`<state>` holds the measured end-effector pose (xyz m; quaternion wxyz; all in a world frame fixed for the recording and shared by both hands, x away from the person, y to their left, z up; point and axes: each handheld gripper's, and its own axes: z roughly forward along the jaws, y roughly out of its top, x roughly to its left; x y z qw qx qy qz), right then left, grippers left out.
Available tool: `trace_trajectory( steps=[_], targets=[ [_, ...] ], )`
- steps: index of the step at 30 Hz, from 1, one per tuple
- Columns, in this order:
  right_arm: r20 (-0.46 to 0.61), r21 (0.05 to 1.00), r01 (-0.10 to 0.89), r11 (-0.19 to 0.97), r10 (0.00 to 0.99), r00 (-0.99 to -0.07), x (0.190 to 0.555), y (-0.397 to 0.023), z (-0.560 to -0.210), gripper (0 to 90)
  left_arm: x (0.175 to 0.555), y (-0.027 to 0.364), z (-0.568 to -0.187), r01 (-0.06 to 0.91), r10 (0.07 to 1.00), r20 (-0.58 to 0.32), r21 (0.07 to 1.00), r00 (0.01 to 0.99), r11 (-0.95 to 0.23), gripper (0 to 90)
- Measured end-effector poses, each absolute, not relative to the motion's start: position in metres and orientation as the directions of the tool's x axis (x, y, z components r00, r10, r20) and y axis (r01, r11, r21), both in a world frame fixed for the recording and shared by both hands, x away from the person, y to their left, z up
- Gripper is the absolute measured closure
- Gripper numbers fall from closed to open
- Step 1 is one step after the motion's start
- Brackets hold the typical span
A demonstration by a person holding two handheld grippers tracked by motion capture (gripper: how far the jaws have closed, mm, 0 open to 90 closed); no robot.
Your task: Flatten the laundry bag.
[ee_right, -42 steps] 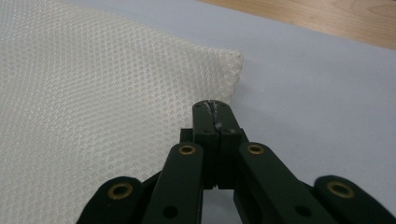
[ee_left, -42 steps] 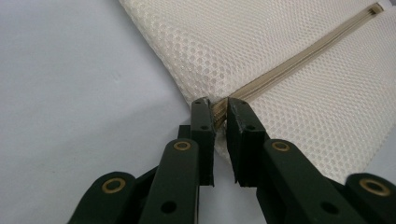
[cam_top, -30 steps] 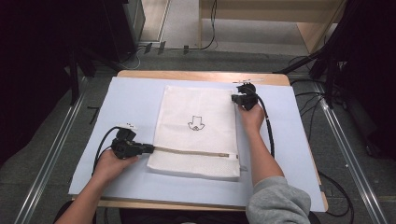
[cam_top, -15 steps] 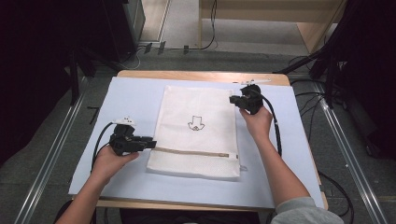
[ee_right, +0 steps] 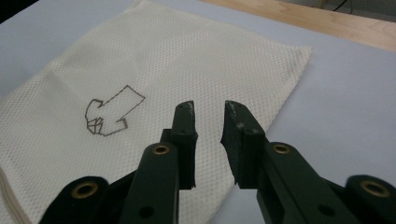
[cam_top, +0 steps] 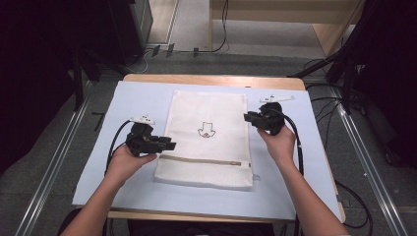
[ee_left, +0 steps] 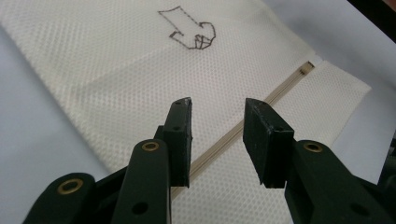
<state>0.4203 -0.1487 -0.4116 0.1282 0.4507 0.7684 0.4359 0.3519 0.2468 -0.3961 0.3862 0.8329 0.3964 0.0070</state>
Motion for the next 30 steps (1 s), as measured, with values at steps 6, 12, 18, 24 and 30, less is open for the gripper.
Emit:
trace_trajectory(
  steps=[6,12,18,24,30],
  targets=[
    [0.195,0.764,0.600,0.236,0.802,-0.564,0.399,-0.154,-0.419,74.4,0.358,0.230,-0.394,0.645,0.648,-0.289,0.642,0.705,-0.414,63.6],
    [0.199,0.763,0.605,0.229,0.806,-0.557,0.384,-0.162,-0.419,73.8,0.365,0.217,-0.391,0.636,0.623,-0.302,0.645,0.721,-0.423,63.4],
    [0.199,0.760,0.608,0.231,0.808,-0.555,0.366,-0.168,-0.417,71.9,0.371,0.201,-0.387,0.622,0.603,-0.298,0.646,0.740,-0.443,62.6],
    [0.201,0.758,0.608,0.236,0.802,-0.562,0.347,-0.172,-0.417,69.4,0.375,0.184,-0.389,0.608,0.573,-0.306,0.645,0.760,-0.462,62.0],
    [0.216,0.750,0.618,0.236,0.796,-0.566,0.331,-0.174,-0.419,65.1,0.378,0.173,-0.392,0.604,0.556,-0.314,0.639,0.770,-0.476,60.6]
  ],
)
